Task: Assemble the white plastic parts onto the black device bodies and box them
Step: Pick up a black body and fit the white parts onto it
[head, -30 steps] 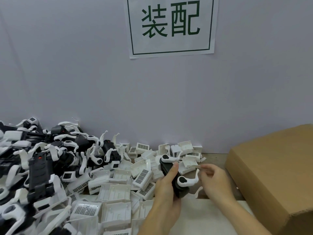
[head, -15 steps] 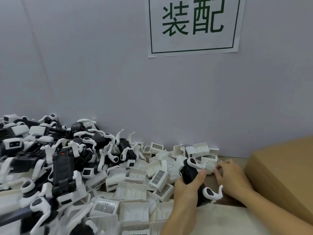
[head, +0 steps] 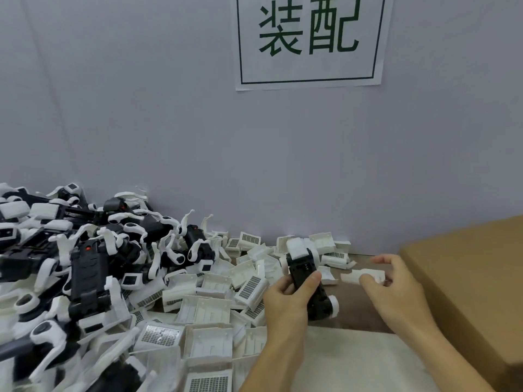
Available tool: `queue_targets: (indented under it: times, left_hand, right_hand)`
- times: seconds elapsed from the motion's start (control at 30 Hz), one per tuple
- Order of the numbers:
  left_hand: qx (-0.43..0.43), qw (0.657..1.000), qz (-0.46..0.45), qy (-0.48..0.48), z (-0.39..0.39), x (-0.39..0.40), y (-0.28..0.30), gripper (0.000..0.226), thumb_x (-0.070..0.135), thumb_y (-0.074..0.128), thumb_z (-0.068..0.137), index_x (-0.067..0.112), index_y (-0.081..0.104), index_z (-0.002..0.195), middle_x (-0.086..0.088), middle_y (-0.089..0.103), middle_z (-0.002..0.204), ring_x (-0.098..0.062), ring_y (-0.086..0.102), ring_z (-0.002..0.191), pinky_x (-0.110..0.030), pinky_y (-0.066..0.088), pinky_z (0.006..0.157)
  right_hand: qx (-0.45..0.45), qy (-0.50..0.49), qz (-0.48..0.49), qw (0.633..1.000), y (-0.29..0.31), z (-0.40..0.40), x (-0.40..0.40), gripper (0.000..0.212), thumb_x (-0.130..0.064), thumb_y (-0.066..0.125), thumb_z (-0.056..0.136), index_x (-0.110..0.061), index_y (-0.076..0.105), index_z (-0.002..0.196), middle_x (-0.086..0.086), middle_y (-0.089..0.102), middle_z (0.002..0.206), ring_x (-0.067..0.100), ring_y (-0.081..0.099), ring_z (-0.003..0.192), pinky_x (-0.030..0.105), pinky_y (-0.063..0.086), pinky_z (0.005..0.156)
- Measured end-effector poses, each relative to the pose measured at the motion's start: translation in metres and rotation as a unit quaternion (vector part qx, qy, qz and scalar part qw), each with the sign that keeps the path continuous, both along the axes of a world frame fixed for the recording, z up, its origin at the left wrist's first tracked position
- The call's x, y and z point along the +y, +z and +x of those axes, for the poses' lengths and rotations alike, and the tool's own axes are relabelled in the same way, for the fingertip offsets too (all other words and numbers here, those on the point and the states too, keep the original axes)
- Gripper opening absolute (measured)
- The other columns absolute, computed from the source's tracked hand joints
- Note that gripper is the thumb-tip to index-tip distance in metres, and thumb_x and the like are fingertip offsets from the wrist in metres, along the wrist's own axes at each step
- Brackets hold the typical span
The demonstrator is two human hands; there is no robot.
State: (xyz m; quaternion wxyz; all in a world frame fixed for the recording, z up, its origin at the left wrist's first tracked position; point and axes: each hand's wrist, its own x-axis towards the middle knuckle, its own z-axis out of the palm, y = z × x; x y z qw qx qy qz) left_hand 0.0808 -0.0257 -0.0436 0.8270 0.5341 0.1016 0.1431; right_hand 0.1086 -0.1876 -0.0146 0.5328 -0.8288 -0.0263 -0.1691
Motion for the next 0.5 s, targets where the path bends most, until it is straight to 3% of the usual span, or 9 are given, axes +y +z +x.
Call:
queue_targets:
  times: [0.1,0.27,0.37,0.5]
  left_hand:
    - [-0.010,0.999,0.028,0.017,-0.002,-0.001,0.001,0.027,0.024,0.080,0.084,0.019,0.072,0.109,0.003,0.079,0.094,-0.012,0.075,0.086,-0.025,0.058,0.072]
    - [-0.048,0.995,0.087,-0.024,-0.003,-0.002,0.001,0.018,0.025,0.065,0.097,0.029,0.069,0.113,0.004,0.078,0.101,-0.009,0.074,0.091,-0.019,0.055,0.068]
    - [-0.071,0.987,0.117,-0.088,-0.007,-0.008,0.002,0.021,0.024,0.053,0.103,0.026,0.070,0.115,0.003,0.076,0.110,-0.012,0.071,0.106,-0.019,0.054,0.080]
    - [-0.070,0.979,0.142,-0.129,-0.010,-0.012,0.002,0.027,0.038,0.042,0.106,0.040,0.062,0.123,0.024,0.069,0.121,0.012,0.058,0.115,-0.010,0.045,0.090]
  right_hand:
    - [0.010,0.069,-0.111,0.991,0.010,-0.012,-0.004,0.026,-0.027,0.062,0.086,-0.041,0.046,0.102,-0.008,0.053,0.048,0.007,0.042,0.039,0.020,0.033,0.041]
    - [0.076,0.183,-0.221,0.955,0.031,-0.016,0.001,0.039,-0.039,0.063,0.087,-0.044,0.039,0.117,-0.011,0.061,0.055,0.002,0.053,0.045,0.012,0.035,0.042]
    - [0.048,0.170,-0.183,0.967,0.024,-0.016,0.011,0.041,-0.051,0.067,0.084,-0.047,0.041,0.115,-0.009,0.067,0.072,0.000,0.061,0.056,0.013,0.040,0.046]
    - [0.010,0.073,-0.090,0.993,0.011,-0.013,0.026,0.046,-0.054,0.069,0.085,-0.034,0.048,0.120,-0.006,0.068,0.093,0.000,0.064,0.077,0.012,0.043,0.053]
